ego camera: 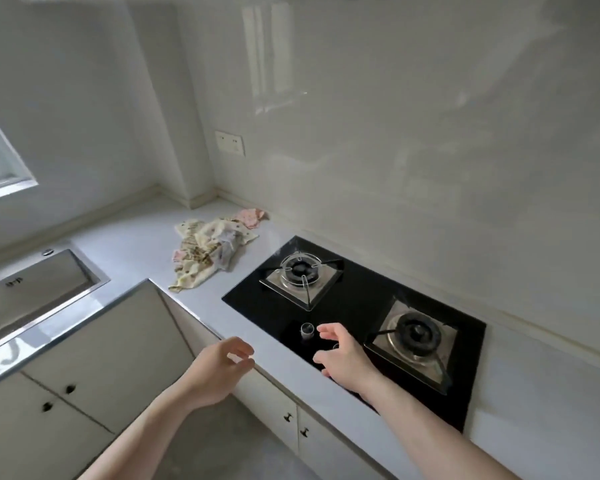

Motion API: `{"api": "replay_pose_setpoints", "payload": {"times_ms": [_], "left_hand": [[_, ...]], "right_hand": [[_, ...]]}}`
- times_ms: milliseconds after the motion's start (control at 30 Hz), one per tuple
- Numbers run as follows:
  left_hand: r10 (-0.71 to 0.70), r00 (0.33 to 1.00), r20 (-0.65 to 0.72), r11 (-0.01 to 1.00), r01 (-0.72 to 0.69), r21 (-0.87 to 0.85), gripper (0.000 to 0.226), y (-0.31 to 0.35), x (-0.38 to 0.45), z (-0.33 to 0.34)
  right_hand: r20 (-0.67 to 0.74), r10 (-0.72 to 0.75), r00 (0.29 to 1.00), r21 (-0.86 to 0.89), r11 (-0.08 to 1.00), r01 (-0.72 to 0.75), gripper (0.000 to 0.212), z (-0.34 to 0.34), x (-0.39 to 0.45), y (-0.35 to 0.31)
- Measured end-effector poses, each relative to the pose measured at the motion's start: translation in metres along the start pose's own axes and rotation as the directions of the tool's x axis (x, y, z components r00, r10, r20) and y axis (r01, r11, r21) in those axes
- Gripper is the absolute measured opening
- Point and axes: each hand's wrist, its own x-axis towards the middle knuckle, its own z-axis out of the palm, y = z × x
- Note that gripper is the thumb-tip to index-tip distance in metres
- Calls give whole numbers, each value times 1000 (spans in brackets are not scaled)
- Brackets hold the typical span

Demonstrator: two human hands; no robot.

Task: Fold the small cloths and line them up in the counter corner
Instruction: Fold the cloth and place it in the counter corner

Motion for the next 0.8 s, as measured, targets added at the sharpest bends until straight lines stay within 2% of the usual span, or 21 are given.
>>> {"api": "replay_pose_setpoints", "payload": {"times_ms": [200, 500, 667, 800], "left_hand": [[-31, 997, -75, 997, 26, -70, 18, -52, 9, -42], [-116, 978, -171, 990, 101, -95, 15, -113, 60, -106], [-152, 969, -195, 986, 136, -92, 15, -139, 91, -137], [-160, 973, -164, 986, 150, -71, 17, -158, 125, -158]], "right_hand": [[118, -56, 991, -135, 988, 72, 55, 54, 28, -40], [222, -103, 970, -176, 974, 143, 54, 124, 126, -93], [277, -105, 955, -200, 966, 164, 54, 159, 170, -121], [269, -102, 958, -202, 966, 160, 52, 176, 201, -137]]}}
